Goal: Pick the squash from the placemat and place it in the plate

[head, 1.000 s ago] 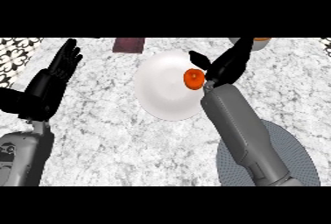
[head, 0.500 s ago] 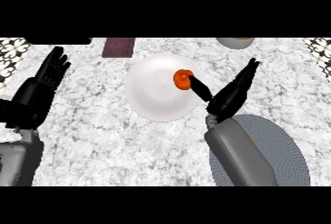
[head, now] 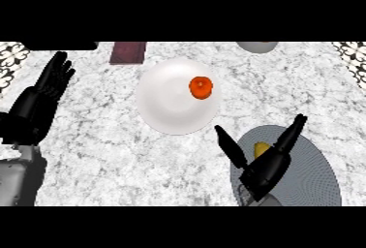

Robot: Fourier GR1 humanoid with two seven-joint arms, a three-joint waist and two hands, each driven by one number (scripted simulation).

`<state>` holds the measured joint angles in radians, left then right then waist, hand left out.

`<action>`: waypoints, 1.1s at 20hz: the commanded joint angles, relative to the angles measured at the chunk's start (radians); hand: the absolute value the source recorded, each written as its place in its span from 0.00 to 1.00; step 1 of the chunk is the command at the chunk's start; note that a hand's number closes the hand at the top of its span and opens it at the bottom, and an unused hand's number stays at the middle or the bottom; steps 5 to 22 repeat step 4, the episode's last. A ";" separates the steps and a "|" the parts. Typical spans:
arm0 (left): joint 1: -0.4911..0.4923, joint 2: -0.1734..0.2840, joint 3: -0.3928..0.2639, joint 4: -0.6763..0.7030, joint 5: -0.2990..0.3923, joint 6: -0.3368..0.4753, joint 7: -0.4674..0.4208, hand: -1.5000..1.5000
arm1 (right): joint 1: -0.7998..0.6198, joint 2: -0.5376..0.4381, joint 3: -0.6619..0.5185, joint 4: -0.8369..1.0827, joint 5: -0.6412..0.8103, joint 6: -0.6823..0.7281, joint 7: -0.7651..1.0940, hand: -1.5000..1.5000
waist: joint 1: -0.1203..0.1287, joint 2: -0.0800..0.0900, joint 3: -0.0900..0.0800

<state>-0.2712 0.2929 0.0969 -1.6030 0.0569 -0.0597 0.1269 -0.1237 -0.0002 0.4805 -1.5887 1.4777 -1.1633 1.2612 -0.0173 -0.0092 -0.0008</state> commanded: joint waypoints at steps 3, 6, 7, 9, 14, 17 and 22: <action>-0.006 -0.003 0.014 0.050 0.002 -0.015 -0.022 0.50 | 0.286 0.000 0.121 -0.278 0.177 0.082 0.099 0.00 | -0.005 0.005 0.000; 0.024 -0.018 0.000 0.013 -0.006 -0.011 -0.042 0.50 | 0.299 0.000 0.135 -0.258 0.237 0.086 0.142 0.00 | 0.002 0.005 0.000; 0.024 -0.018 0.000 0.013 -0.006 -0.011 -0.042 0.50 | 0.299 0.000 0.135 -0.258 0.237 0.086 0.142 0.00 | 0.002 0.005 0.000; 0.024 -0.018 0.000 0.013 -0.006 -0.011 -0.042 0.50 | 0.299 0.000 0.135 -0.258 0.237 0.086 0.142 0.00 | 0.002 0.005 0.000; 0.024 -0.018 0.000 0.013 -0.006 -0.011 -0.042 0.50 | 0.299 0.000 0.135 -0.258 0.237 0.086 0.142 0.00 | 0.002 0.005 0.000; 0.024 -0.018 0.000 0.013 -0.006 -0.011 -0.042 0.50 | 0.299 0.000 0.135 -0.258 0.237 0.086 0.142 0.00 | 0.002 0.005 0.000; 0.024 -0.018 0.000 0.013 -0.006 -0.011 -0.042 0.50 | 0.299 0.000 0.135 -0.258 0.237 0.086 0.142 0.00 | 0.002 0.005 0.000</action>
